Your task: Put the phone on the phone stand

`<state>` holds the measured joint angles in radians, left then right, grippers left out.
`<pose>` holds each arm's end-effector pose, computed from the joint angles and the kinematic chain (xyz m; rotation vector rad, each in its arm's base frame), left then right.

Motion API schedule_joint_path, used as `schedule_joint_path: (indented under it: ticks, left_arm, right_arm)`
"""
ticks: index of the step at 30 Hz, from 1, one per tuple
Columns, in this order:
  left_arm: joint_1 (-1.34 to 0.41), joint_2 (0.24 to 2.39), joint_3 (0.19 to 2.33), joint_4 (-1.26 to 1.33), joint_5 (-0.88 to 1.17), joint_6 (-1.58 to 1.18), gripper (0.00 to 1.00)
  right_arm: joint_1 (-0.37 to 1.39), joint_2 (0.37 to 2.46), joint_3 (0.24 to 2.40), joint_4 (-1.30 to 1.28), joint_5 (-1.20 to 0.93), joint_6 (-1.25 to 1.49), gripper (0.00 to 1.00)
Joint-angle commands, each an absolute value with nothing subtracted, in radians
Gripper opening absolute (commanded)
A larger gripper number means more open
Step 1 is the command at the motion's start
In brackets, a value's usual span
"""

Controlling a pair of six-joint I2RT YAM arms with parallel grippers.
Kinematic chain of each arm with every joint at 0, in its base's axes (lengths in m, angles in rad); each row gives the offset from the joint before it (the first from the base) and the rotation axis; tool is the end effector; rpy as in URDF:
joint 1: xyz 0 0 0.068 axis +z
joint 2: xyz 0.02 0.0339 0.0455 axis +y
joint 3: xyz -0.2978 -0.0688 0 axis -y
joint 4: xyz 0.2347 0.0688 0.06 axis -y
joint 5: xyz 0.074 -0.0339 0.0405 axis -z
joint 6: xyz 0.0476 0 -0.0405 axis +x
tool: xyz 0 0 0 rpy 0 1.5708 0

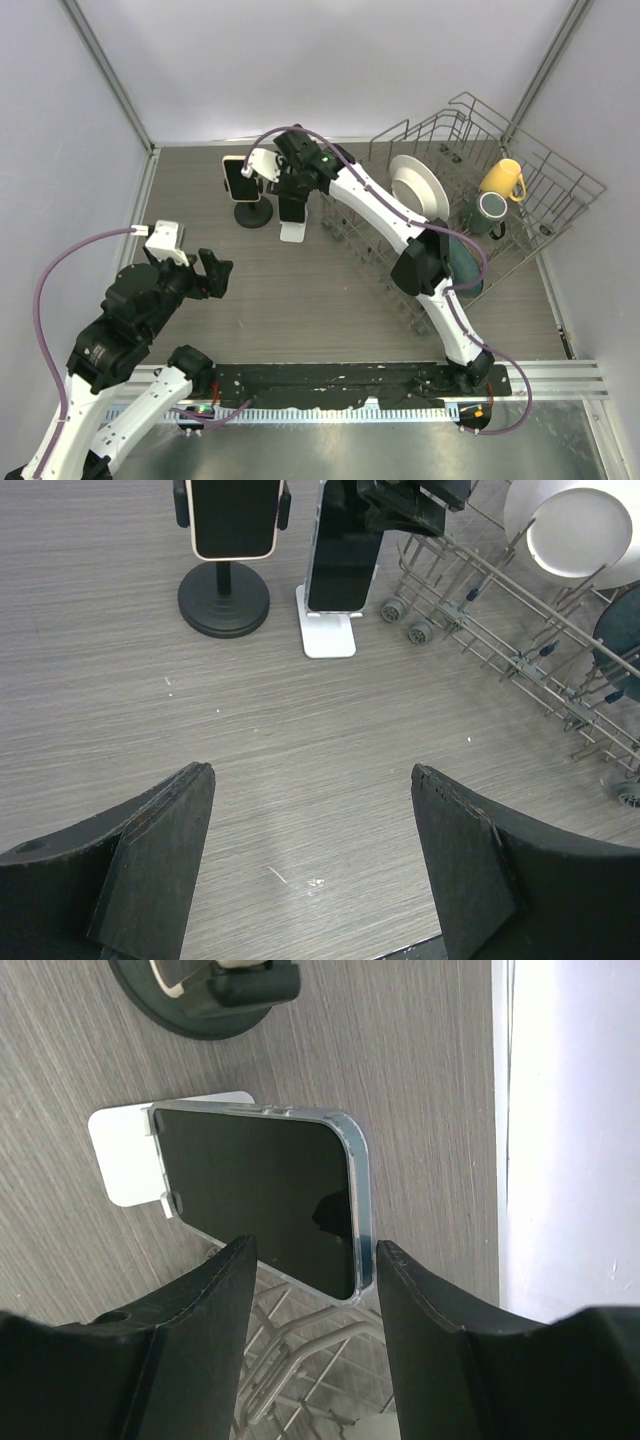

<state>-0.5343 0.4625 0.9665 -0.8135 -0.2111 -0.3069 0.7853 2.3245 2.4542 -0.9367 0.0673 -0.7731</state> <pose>0.0437 -0.0143 0.3755 0.0690 1.8895 -0.3797 0.3790 0.3744 0.3328 -1.6471 1.7134 -0.0742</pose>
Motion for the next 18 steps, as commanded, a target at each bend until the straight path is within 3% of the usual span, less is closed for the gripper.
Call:
schedule_joint_path:
  ticks: [1, 18]
  left_arm:
    - [-0.531, 0.477, 0.965, -0.799, -0.192, -0.308, 0.83]
    - [-0.532, 0.472, 0.969, -0.805, -0.190, -0.319, 0.83]
  right_arm:
    - [0.772, 2.345, 2.480, -0.874, 0.018, -0.793, 0.57]
    - [0.746, 2.372, 2.484, -0.835, 0.015, -0.779, 0.63]
